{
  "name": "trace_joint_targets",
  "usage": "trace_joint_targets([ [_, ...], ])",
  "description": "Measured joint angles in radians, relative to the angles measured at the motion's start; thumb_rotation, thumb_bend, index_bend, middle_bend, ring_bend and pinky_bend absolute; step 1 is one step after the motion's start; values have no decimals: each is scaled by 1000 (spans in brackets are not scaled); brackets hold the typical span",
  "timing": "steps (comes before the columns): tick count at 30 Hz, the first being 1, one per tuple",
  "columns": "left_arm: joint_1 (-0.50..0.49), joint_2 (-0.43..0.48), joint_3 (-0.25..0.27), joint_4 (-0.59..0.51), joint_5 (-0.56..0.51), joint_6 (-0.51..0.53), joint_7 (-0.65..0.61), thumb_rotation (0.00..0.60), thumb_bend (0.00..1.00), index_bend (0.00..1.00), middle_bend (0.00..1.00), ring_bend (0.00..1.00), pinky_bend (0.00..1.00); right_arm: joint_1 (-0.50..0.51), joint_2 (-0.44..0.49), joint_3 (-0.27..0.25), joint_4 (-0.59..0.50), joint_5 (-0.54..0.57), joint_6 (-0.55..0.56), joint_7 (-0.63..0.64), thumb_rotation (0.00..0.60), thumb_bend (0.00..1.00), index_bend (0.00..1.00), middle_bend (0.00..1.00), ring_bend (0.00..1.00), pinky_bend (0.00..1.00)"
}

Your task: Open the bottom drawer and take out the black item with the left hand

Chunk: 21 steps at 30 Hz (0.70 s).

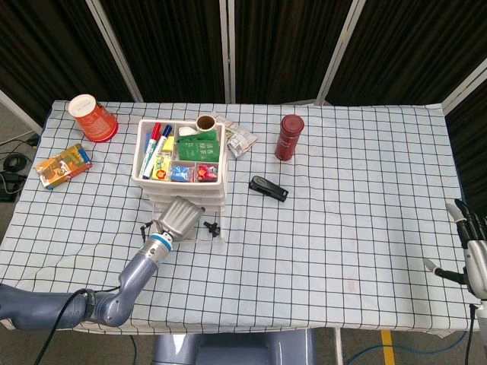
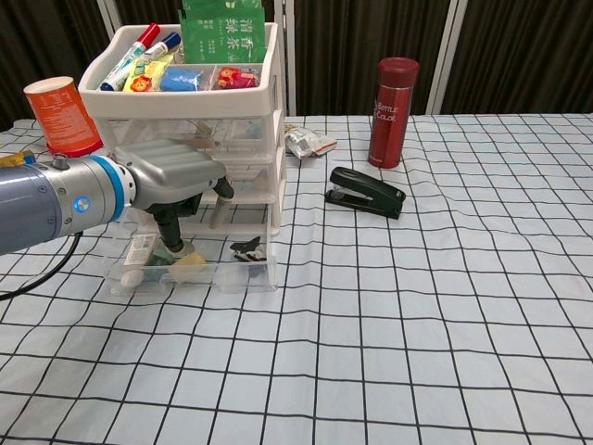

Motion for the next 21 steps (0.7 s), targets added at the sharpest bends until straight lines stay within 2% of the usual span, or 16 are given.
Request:
trace_joint_targets([
  [6, -53, -38, -8, -10, -89, 37, 75, 600, 259, 474, 1000, 1000, 957, -2, 6, 1, -1, -1, 4, 15, 600, 24, 13, 0, 0, 0],
  [21, -116, -133, -24, 37, -180, 111, 158, 600, 274, 486, 1000, 1000, 957, -8, 19, 4, -1, -5, 13, 53, 600, 24, 14, 0, 0, 0],
])
